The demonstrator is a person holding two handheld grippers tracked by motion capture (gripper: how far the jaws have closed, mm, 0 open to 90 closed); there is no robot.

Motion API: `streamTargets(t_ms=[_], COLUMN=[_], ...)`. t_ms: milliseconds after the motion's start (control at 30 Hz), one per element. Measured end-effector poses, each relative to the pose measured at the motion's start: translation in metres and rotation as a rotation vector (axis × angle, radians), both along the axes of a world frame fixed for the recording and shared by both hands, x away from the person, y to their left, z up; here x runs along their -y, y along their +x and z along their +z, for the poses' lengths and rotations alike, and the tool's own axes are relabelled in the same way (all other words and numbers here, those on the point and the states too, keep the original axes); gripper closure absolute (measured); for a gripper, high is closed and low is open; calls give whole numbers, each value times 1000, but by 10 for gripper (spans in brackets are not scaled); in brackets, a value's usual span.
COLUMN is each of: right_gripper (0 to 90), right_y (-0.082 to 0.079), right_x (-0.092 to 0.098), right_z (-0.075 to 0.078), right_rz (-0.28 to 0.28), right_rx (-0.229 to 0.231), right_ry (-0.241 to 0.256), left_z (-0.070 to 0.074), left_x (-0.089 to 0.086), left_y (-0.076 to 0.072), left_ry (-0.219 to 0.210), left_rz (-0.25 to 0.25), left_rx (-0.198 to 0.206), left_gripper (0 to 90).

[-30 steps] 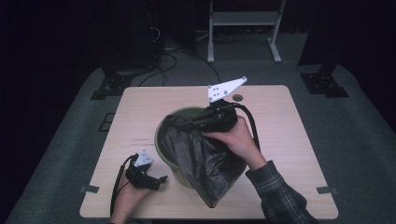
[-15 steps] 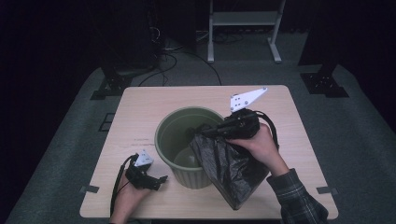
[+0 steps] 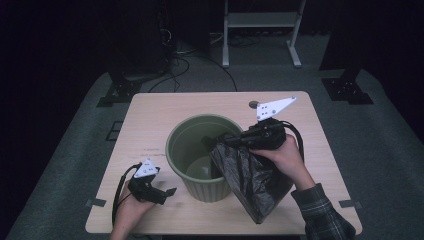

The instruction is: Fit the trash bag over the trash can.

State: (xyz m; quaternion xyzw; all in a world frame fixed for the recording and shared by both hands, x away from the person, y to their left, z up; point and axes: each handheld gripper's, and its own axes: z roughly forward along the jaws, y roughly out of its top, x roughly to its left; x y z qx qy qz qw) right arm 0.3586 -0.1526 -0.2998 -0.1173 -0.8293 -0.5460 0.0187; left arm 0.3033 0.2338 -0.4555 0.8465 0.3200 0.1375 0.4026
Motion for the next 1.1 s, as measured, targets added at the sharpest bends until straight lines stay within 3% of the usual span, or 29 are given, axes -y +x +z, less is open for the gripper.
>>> streamTargets(t_ms=[67, 367, 700, 800, 1000, 1100], right_gripper=[873, 872, 872, 872, 873, 873], right_y=[0, 6, 8, 9, 11, 11], right_x=[1, 5, 5, 5, 6, 6], right_z=[0, -1, -2, -2, -3, -3], right_rz=[1, 1, 3, 1, -1, -1], right_rx=[5, 3, -2, -8, -14, -14], right_ry=[-2, 8, 13, 19, 23, 27], left_z=[10, 42, 88, 101, 128, 137], left_x=[0, 3, -2, -1, 2, 7], left_y=[-2, -8, -18, -21, -24, -22], left_ry=[-31, -47, -101, -90, -103, -67], left_rz=[-22, -94, -200, -232, -283, -285], left_rx=[8, 43, 67, 70, 90, 88], left_gripper=[0, 52, 318, 366, 562, 580])
